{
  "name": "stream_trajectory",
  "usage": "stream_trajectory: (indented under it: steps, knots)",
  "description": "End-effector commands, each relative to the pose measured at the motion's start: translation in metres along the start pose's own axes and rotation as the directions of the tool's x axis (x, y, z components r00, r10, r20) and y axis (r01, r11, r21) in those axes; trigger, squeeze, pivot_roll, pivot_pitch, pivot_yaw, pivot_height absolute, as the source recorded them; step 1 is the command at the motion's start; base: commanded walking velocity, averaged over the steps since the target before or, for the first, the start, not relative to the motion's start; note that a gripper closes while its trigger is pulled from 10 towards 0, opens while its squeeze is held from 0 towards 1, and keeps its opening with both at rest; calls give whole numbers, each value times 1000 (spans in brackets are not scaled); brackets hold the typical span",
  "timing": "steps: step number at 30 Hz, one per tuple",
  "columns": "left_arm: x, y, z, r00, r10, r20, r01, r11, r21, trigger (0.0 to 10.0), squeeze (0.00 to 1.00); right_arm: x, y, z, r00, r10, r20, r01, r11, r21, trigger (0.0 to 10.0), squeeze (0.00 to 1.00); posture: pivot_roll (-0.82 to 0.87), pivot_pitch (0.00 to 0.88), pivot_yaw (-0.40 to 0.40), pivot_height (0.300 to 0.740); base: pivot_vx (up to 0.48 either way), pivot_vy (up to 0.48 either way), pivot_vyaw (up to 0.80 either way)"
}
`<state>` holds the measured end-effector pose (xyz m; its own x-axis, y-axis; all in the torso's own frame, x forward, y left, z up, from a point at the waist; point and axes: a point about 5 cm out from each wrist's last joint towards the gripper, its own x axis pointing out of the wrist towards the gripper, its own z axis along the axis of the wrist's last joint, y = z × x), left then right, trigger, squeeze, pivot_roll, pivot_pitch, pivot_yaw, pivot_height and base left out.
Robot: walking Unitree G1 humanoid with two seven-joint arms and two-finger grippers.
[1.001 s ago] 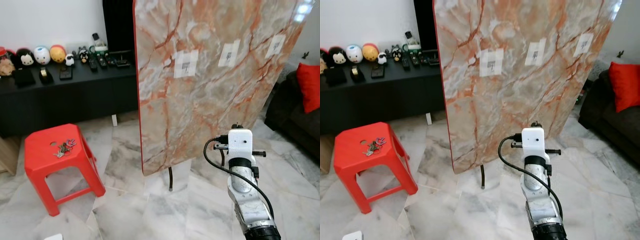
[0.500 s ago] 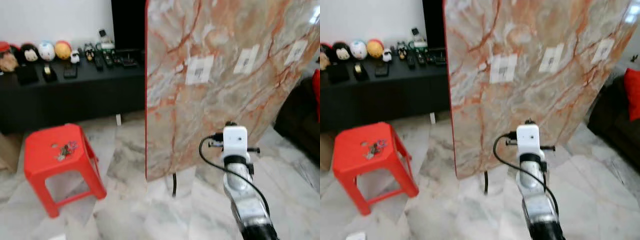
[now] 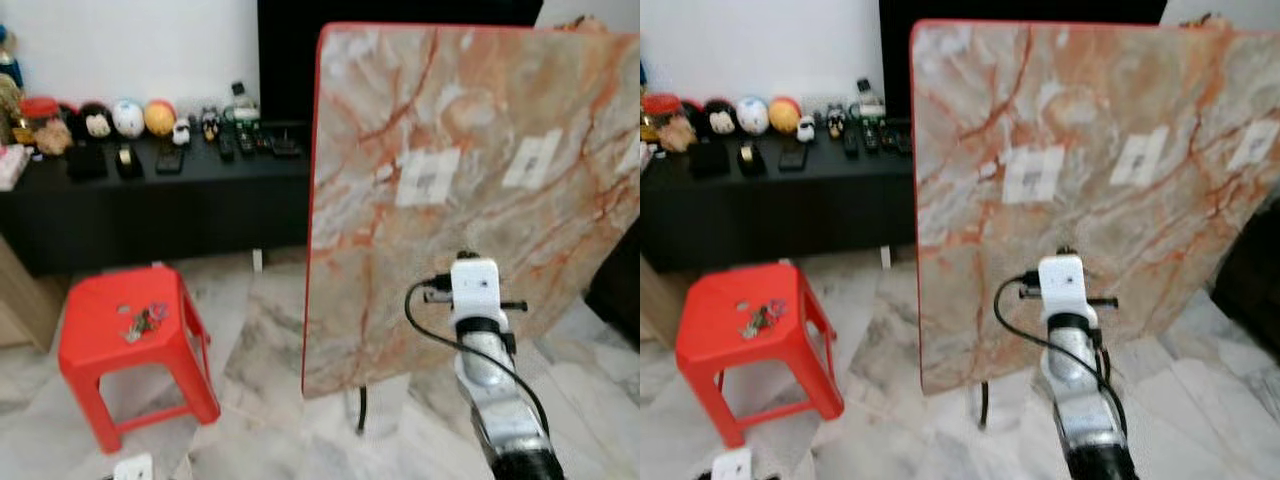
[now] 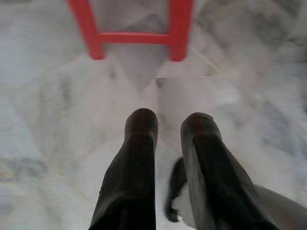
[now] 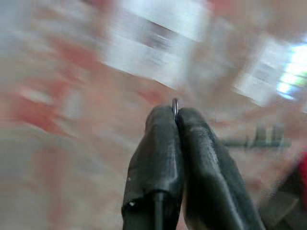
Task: Hang keys on a hook
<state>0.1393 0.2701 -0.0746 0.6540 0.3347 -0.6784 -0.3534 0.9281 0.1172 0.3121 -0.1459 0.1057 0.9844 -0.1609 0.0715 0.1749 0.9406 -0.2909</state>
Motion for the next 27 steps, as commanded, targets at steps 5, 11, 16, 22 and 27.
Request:
stream_trajectory:
  steps: [5,11,16,22,27]
  knots:
    - [0,-5,-4,999,-17,-27,17,1000,-2,10000,0,4,-11,2,1000,-29,12,29,1000,1,10000,0,55,0,-103,740,299,0,0]
    - [-1,-3,-7,999,-17,-51,17,1000,-6,10000,0,4,-11,2,999,-31,15,31,1000,1,10000,0,54,0,-102,740,144,0,0]
    - [-2,1,-12,997,-17,-79,16,1000,-14,10000,0,3,-11,3,999,-33,17,33,999,-1,10000,0,55,0,-101,740,0,0,0]
    - [-3,6,-15,994,-12,-110,10,1000,-18,10000,0,4,-12,4,999,-44,25,45,999,-15,10000,0,56,0,-101,740,0,0,0]
    - [-3,10,-16,992,-8,-126,6,1000,-20,10000,0,6,-11,7,998,-47,42,48,998,-37,10000,0,54,0,-99,740,0,0,0]
